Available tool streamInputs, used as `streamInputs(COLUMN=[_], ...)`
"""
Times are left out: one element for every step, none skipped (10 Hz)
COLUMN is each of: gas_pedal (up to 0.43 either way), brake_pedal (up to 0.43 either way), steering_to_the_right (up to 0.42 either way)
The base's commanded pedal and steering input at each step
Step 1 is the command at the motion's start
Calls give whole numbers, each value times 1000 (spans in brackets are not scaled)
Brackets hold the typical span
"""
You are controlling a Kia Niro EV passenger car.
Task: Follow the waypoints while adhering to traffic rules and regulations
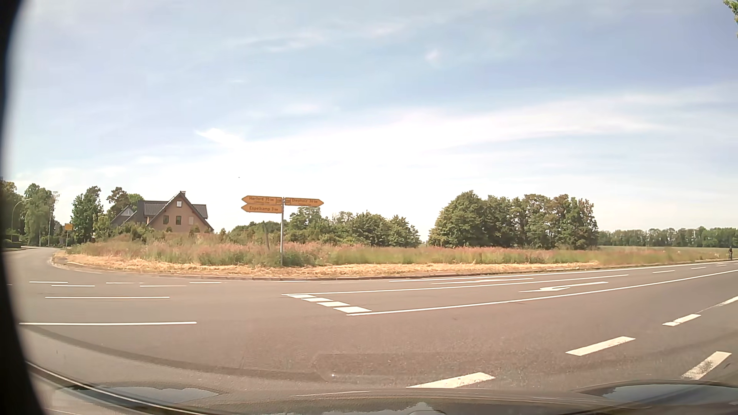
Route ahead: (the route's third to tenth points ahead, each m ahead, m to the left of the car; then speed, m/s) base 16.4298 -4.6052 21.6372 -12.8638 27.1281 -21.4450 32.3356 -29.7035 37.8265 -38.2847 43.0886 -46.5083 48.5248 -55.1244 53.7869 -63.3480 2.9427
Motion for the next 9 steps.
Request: streamInputs(gas_pedal=[421,421,421,421,421,421,409,409,409], brake_pedal=[0,0,0,0,0,0,0,0,0], steering_to_the_right=[249,255,265,277,292,299,305,313,321])
